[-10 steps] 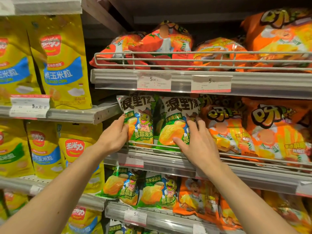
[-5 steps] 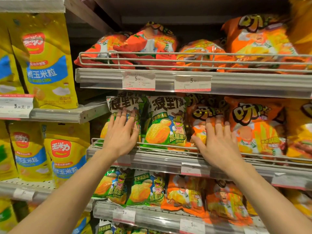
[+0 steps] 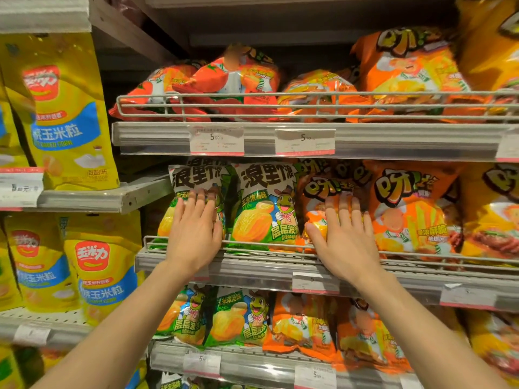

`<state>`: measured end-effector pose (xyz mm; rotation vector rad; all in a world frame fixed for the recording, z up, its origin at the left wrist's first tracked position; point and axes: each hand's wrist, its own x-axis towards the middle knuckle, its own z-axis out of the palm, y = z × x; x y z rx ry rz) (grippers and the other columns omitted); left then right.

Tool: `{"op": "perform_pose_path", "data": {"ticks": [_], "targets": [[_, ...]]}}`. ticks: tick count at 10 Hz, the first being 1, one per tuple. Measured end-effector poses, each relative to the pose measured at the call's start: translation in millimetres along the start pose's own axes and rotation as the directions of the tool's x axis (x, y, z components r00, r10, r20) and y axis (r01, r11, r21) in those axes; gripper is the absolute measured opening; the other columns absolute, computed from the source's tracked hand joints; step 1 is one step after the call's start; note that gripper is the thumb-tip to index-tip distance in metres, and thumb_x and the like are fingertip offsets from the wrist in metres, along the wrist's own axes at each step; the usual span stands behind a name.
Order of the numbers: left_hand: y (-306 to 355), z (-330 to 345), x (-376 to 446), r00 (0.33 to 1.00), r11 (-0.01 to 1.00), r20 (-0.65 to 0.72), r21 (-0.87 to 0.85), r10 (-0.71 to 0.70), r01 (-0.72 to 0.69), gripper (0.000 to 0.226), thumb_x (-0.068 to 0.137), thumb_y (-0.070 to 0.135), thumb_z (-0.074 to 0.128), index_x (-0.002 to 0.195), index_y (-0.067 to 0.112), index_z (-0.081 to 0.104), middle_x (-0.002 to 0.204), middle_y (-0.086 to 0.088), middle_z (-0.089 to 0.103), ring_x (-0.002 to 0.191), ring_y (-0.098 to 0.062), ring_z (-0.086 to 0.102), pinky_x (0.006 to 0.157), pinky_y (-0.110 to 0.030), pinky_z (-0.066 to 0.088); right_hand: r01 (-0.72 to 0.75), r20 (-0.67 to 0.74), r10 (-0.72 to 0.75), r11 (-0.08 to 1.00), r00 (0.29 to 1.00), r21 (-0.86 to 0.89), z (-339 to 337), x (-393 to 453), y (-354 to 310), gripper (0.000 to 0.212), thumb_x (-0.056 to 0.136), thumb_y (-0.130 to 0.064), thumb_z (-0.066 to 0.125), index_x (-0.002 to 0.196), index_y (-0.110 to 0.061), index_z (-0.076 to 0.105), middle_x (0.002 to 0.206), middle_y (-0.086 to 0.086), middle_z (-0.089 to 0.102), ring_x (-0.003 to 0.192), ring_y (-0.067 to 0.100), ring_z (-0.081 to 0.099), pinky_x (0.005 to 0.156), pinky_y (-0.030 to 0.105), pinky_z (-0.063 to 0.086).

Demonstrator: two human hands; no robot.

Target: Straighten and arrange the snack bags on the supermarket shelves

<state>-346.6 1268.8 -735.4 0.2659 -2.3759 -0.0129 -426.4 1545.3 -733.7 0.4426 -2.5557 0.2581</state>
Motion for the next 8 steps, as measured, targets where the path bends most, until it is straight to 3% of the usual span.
{"op": "perform_pose_path", "data": {"ticks": [1, 2, 3, 4, 5, 6, 7, 8], "targets": [[9.0, -5.2, -5.7, 0.999, 0.991, -0.039, -0.130, 0.000, -0.005, 0.050, 0.098, 0.024, 0.058, 0.145, 0.005, 0.052, 0.149, -0.017, 0.052, 0.145, -0.033, 0.038, 0.123, -0.049, 0.025, 0.040, -0.067, -0.033, 0.994, 0.997, 0.101, -1.7, -2.7, 4.4, 0.067, 0.102, -0.063, 0.031, 0.147, -0.016, 0.044, 0.153, 0.012, 0.046, 0.149, 0.034, 0.029, 0.125, 0.051, 0.016], [18.6, -10.8, -12.4, 0.994, 0.945, -0.106, -0.326, -0.027, -0.009, 0.043, 0.097, 0.021, 0.063, 0.137, 0.009, 0.058, 0.138, -0.010, 0.060, 0.133, -0.026, 0.049, 0.112, -0.044, 0.040, 0.093, -0.170, -0.039, 0.942, 0.985, 0.322, -5.0, -3.3, 10.8, 0.058, 0.101, -0.051, 0.050, 0.145, -0.013, 0.049, 0.149, 0.010, 0.049, 0.145, 0.028, 0.035, 0.122, 0.044, 0.025], [28.9, -16.5, -17.6, 0.995, 0.873, -0.088, -0.487, -0.039, -0.009, 0.037, 0.098, 0.026, 0.062, 0.135, 0.019, 0.058, 0.132, 0.001, 0.062, 0.123, -0.015, 0.055, 0.105, -0.038, 0.045, 0.122, -0.274, 0.017, 0.867, 0.962, 0.483, -7.0, -8.8, 14.0, 0.047, 0.100, -0.037, 0.060, 0.139, -0.013, 0.054, 0.139, 0.005, 0.053, 0.134, 0.022, 0.044, 0.112, 0.035, 0.034], [37.4, -24.8, -19.1, 0.998, 0.776, -0.015, -0.629, -0.069, 0.044, 0.032, 0.098, 0.027, 0.063, 0.130, 0.025, 0.058, 0.120, 0.011, 0.066, 0.107, -0.004, 0.062, 0.092, -0.032, 0.051, 0.110, -0.301, 0.073, 0.828, 0.951, 0.550, -9.8, -16.6, 13.3, 0.037, 0.099, -0.027, 0.064, 0.133, -0.014, 0.058, 0.133, 0.004, 0.054, 0.126, 0.022, 0.050, 0.106, 0.035, 0.041], [42.3, -40.8, -15.9, 0.992, 0.710, 0.060, -0.695, -0.107, 0.119, 0.029, 0.098, 0.026, 0.065, 0.127, 0.026, 0.060, 0.111, 0.015, 0.069, 0.100, 0.000, 0.064, 0.088, -0.026, 0.053, 0.024, -0.231, 0.150, 0.790, 0.961, 0.612, -20.0, -22.5, 13.5, 0.031, 0.099, -0.028, 0.064, 0.128, -0.018, 0.061, 0.124, -0.001, 0.055, 0.110, 0.017, 0.058, 0.093, 0.037, 0.049], [44.9, -63.6, -9.2, 0.978, 0.647, 0.138, -0.733, -0.159, 0.209, 0.031, 0.094, 0.034, 0.062, 0.125, 0.026, 0.061, 0.106, 0.017, 0.071, 0.100, -0.001, 0.065, 0.086, -0.020, 0.052, -0.108, -0.079, 0.212, 0.743, 0.974, 0.661, -41.1, -23.6, 13.0, 0.019, 0.099, -0.035, 0.062, 0.117, -0.028, 0.065, 0.107, -0.009, 0.059, 0.086, 0.003, 0.060, 0.075, 0.028, 0.049], [51.6, -94.4, -2.4, 0.958, 0.587, 0.199, -0.759, -0.205, 0.283, 0.032, 0.092, 0.040, 0.059, 0.122, 0.028, 0.062, 0.104, 0.023, 0.069, 0.101, -0.003, 0.066, 0.084, -0.014, 0.051, -0.242, 0.055, 0.291, 0.661, 0.955, 0.710, -72.1, -25.1, 14.0, 0.007, 0.097, -0.028, 0.065, 0.104, -0.030, 0.068, 0.092, -0.009, 0.066, 0.079, 0.010, 0.062, 0.068, 0.027, 0.050], [64.2, -131.9, 5.3, 0.918, 0.543, 0.267, -0.744, -0.294, 0.390, 0.022, 0.098, 0.027, 0.065, 0.120, 0.028, 0.063, 0.104, 0.021, 0.070, 0.101, -0.007, 0.067, 0.083, -0.017, 0.052, -0.319, 0.133, 0.318, 0.660, 0.939, 0.680, -113.2, -25.8, 14.5, 0.006, 0.098, -0.027, 0.065, 0.099, -0.028, 0.071, 0.084, -0.007, 0.069, 0.072, 0.015, 0.065, 0.065, 0.031, 0.050]]}}
